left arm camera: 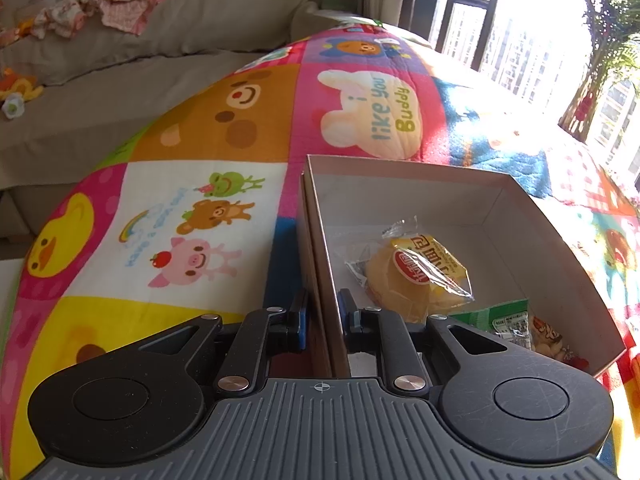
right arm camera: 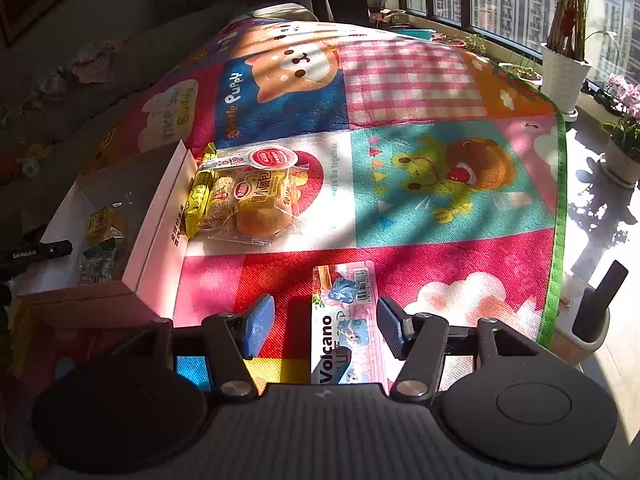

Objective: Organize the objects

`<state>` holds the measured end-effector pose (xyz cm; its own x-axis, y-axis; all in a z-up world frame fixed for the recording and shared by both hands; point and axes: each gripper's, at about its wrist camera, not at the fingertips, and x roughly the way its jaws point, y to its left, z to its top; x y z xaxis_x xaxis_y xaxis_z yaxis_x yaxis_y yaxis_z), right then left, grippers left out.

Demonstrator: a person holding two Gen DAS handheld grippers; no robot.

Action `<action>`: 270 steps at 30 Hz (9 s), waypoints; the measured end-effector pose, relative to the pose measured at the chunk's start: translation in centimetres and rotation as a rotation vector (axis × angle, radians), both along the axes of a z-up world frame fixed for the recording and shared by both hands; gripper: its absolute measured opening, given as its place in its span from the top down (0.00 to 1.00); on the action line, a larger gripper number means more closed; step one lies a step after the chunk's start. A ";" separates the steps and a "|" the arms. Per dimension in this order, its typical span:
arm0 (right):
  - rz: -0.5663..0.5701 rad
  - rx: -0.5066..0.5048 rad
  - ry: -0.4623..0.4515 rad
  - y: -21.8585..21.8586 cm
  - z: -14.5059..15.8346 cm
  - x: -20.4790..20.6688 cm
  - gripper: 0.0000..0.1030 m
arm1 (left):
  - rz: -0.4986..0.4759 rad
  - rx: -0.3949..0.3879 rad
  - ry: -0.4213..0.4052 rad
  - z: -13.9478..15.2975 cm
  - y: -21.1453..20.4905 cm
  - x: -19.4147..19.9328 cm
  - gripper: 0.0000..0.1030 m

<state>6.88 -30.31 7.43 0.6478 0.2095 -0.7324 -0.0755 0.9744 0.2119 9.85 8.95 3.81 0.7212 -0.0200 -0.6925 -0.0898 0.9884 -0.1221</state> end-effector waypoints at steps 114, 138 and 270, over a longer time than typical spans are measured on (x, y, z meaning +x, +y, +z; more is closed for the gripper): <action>0.295 -0.287 -0.130 21.9 1.9 10.5 0.30 | 0.011 -0.053 0.031 -1.8 0.3 -0.4 0.84; 0.076 -0.192 -0.066 7.7 -0.8 -5.1 0.19 | 0.019 -0.043 0.039 -1.7 0.1 -0.3 0.85; 0.214 -0.016 0.108 7.2 -3.3 -3.1 0.79 | 0.005 -0.036 0.059 -1.6 0.0 -1.1 0.84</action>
<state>3.75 -23.09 4.16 0.5075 0.3217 -0.7993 -0.2583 0.9418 0.2150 8.73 8.94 2.20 0.6790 -0.0423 -0.7330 -0.1026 0.9831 -0.1518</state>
